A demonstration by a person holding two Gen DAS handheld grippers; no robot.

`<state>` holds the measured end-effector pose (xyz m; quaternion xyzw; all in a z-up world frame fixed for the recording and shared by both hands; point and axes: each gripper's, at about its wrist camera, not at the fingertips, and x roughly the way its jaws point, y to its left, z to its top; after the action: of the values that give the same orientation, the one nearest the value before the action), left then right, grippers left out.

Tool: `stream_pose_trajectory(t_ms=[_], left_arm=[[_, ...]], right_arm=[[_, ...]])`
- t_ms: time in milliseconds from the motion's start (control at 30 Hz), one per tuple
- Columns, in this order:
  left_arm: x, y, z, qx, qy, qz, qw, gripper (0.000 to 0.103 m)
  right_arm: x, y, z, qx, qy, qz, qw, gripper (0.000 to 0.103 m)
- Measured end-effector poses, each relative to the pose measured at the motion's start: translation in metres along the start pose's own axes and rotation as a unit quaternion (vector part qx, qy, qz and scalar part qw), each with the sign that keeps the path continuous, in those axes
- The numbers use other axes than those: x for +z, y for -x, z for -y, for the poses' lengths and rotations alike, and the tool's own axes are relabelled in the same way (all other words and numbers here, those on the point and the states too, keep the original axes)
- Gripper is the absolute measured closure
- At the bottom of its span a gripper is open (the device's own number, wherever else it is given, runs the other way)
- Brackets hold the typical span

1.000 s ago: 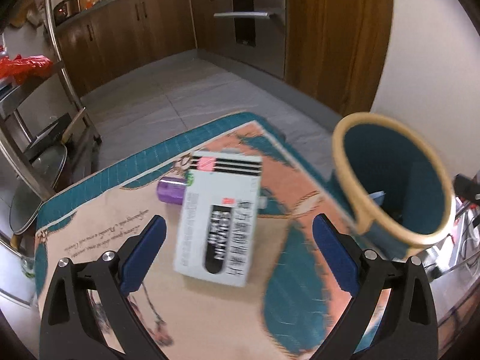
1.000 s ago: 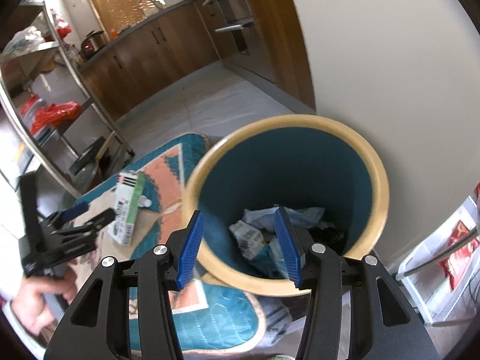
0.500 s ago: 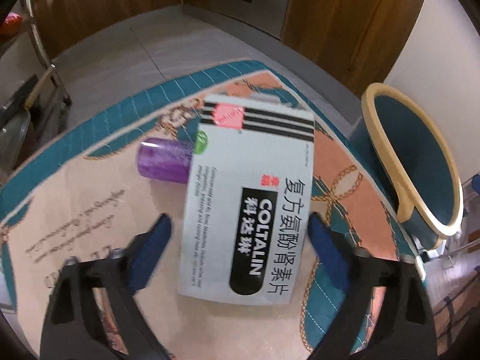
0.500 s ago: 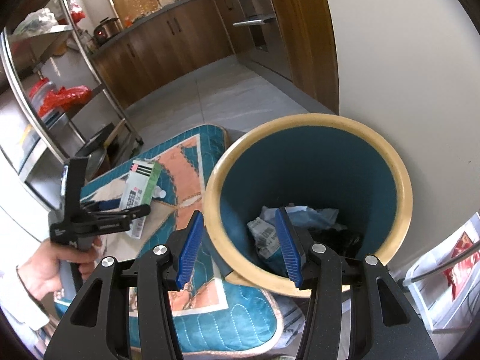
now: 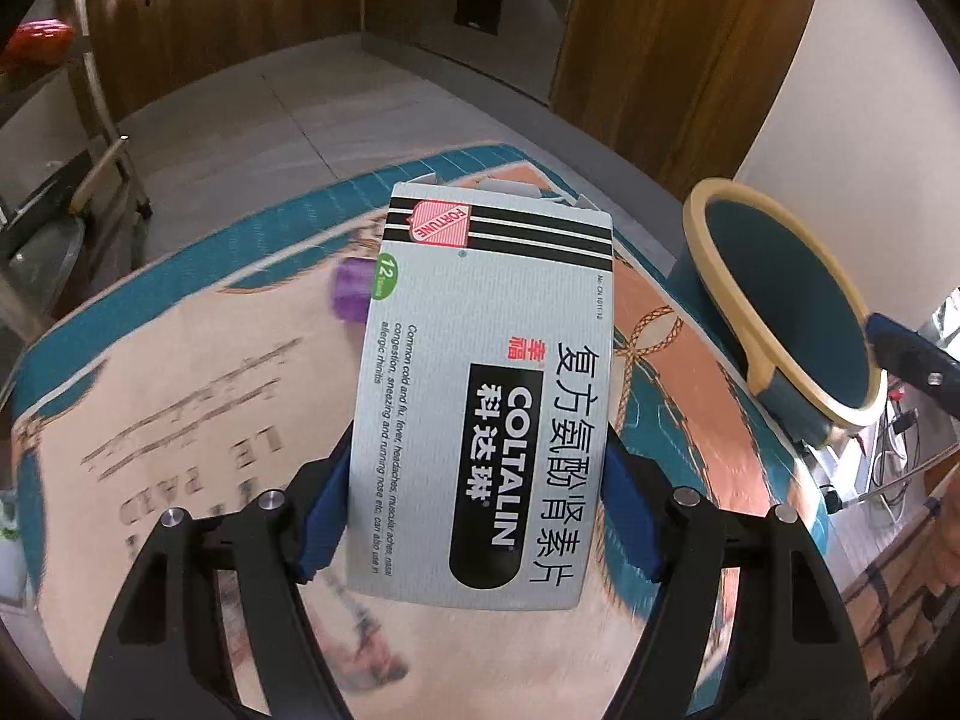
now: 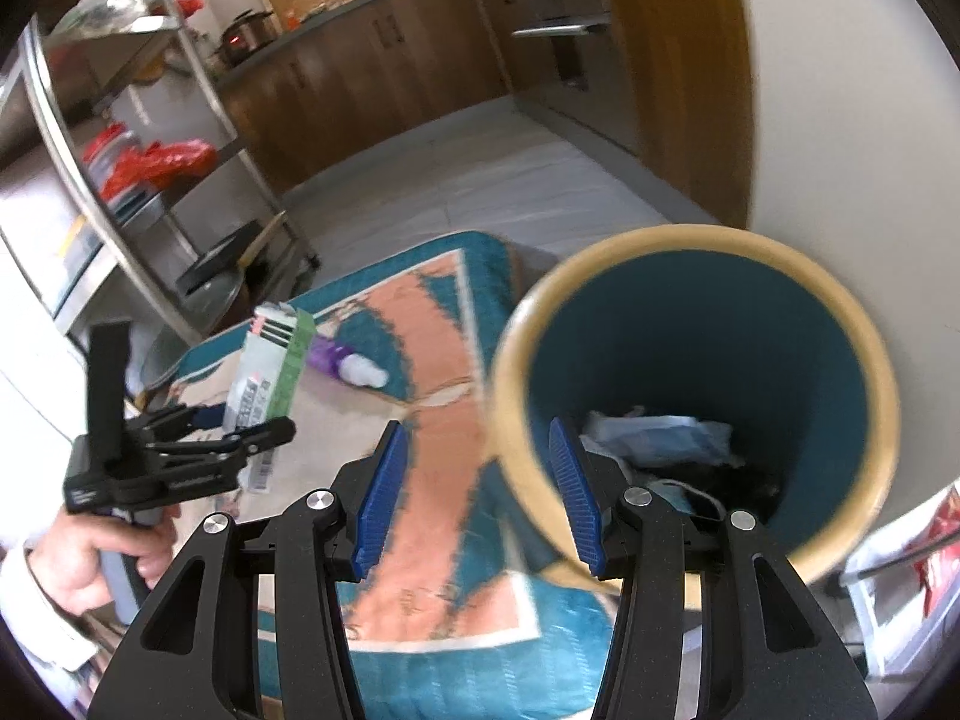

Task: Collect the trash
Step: 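Grasp the white COLTALIN medicine box with the left gripper, then grasp the purple spray bottle with the right gripper while the left holds the box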

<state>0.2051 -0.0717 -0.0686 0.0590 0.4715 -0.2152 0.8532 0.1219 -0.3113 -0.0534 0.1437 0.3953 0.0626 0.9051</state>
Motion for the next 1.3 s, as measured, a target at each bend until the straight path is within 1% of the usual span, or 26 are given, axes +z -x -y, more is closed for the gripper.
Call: stream_pose_trajectory(t_ms=[33, 100, 233, 300, 433, 467, 533, 633, 833, 933, 1067, 1167, 1233, 1267, 1300], left_arm=[[-0.001, 0.005, -0.003, 0.001, 0.003, 0.002, 1.0, 0.031], [-0.006, 0.022, -0.011, 0.004, 0.014, 0.011, 0.9998, 0.031], [-0.013, 0.051, -0.024, 0.012, 0.029, 0.025, 0.9992, 0.031], [-0.016, 0.07, -0.028, 0.014, 0.033, 0.035, 0.9987, 0.031], [-0.015, 0.092, -0.032, 0.013, 0.037, 0.052, 0.9979, 0.031], [-0.016, 0.096, -0.034, 0.01, 0.039, 0.056, 0.9976, 0.031], [-0.017, 0.1, -0.037, 0.006, 0.044, 0.061, 0.9971, 0.031], [-0.018, 0.098, -0.044, 0.001, 0.054, 0.065, 0.9965, 0.031], [-0.02, 0.085, -0.054, -0.002, 0.071, 0.055, 0.9959, 0.031], [-0.018, 0.079, -0.058, 0.002, 0.073, 0.052, 0.996, 0.031], [-0.016, 0.071, -0.061, 0.01, 0.075, 0.047, 0.996, 0.031], [-0.016, 0.068, -0.061, 0.011, 0.074, 0.044, 0.9962, 0.031], [-0.015, 0.069, -0.061, 0.009, 0.075, 0.045, 0.9961, 0.031], [-0.015, 0.068, -0.06, 0.009, 0.074, 0.046, 0.9961, 0.031], [-0.014, 0.068, -0.059, 0.009, 0.074, 0.046, 0.9962, 0.031]], right_arm=[[0.001, -0.004, -0.007, 0.006, 0.009, -0.004, 1.0, 0.051], [0.004, -0.012, -0.021, 0.015, 0.025, -0.013, 0.999, 0.046], [0.008, -0.029, -0.048, 0.035, 0.064, -0.03, 0.997, 0.043], [0.013, -0.04, -0.063, 0.044, 0.093, -0.039, 0.994, 0.04], [0.023, -0.063, -0.08, 0.057, 0.141, -0.058, 0.987, 0.036], [0.025, -0.069, -0.082, 0.058, 0.154, -0.063, 0.984, 0.033], [0.03, -0.083, -0.087, 0.051, 0.18, -0.072, 0.98, 0.033], [0.035, -0.1, -0.095, 0.048, 0.208, -0.083, 0.973, 0.032], [0.043, -0.129, -0.117, 0.05, 0.262, -0.09, 0.96, 0.032], [0.044, -0.151, -0.13, 0.045, 0.296, -0.102, 0.949, 0.033], [0.045, -0.173, -0.137, 0.041, 0.315, -0.113, 0.942, 0.033], [0.046, -0.188, -0.138, 0.039, 0.316, -0.124, 0.94, 0.036], [0.046, -0.194, -0.137, 0.044, 0.31, -0.13, 0.941, 0.038], [0.045, -0.196, -0.137, 0.045, 0.306, -0.133, 0.942, 0.042], [0.044, -0.199, -0.136, 0.045, 0.303, -0.137, 0.942, 0.048]])
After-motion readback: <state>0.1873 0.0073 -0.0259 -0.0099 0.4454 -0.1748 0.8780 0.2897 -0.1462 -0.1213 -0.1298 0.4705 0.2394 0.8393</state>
